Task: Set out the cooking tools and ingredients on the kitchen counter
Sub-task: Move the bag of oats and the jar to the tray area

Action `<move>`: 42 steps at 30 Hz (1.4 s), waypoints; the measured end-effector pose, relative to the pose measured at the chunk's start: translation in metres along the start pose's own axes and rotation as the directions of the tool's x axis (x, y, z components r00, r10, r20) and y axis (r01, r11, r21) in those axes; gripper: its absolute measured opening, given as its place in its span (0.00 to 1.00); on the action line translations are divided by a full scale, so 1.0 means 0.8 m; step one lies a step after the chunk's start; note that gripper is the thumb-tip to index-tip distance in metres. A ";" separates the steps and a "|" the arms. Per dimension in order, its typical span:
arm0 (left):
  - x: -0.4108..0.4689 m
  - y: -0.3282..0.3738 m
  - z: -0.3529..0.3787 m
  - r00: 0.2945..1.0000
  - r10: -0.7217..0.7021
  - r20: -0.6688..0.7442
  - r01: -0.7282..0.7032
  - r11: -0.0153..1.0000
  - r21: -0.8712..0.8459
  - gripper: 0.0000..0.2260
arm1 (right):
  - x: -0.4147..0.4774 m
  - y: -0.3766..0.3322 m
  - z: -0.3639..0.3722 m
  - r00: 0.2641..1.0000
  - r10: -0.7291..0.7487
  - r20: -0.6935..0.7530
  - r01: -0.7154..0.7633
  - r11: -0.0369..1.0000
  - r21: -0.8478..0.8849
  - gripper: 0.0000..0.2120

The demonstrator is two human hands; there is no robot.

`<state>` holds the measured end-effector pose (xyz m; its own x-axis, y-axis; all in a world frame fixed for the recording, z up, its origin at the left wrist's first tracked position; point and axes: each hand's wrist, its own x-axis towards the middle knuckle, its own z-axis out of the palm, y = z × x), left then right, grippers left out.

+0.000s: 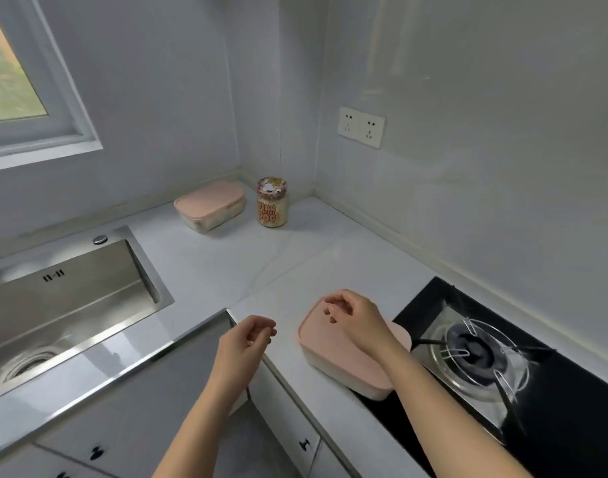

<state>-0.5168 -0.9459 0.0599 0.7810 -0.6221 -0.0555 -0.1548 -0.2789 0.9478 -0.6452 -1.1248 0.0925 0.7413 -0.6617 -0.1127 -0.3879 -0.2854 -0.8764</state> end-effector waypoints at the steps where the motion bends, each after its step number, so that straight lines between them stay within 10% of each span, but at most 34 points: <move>1: 0.022 -0.003 -0.008 1.000 -0.001 0.004 0.001 1.000 0.017 0.10 | 0.024 -0.007 0.003 1.000 -0.002 0.017 0.002 1.000 -0.021 0.08; 13: 0.374 -0.013 -0.072 0.989 0.142 0.047 -0.149 0.970 0.193 0.08 | 0.326 -0.055 0.036 0.989 0.146 0.022 -0.145 0.989 -0.044 0.11; 23: 0.623 -0.017 -0.051 0.955 0.030 0.294 -0.092 0.976 0.199 0.33 | 0.533 -0.067 0.092 0.948 0.308 -0.082 -0.290 0.940 0.181 0.30; 42: 0.680 -0.031 -0.024 0.883 0.055 0.467 -0.099 0.993 0.069 0.31 | 0.581 -0.060 0.111 0.972 0.235 0.007 -0.231 0.952 0.201 0.29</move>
<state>-0.0762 -1.2635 0.0122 0.3986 -0.9059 -0.1430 -0.2730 -0.2661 0.9245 -0.2336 -1.3573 0.0404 0.6337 -0.7050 -0.3186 -0.4305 0.0209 -0.9024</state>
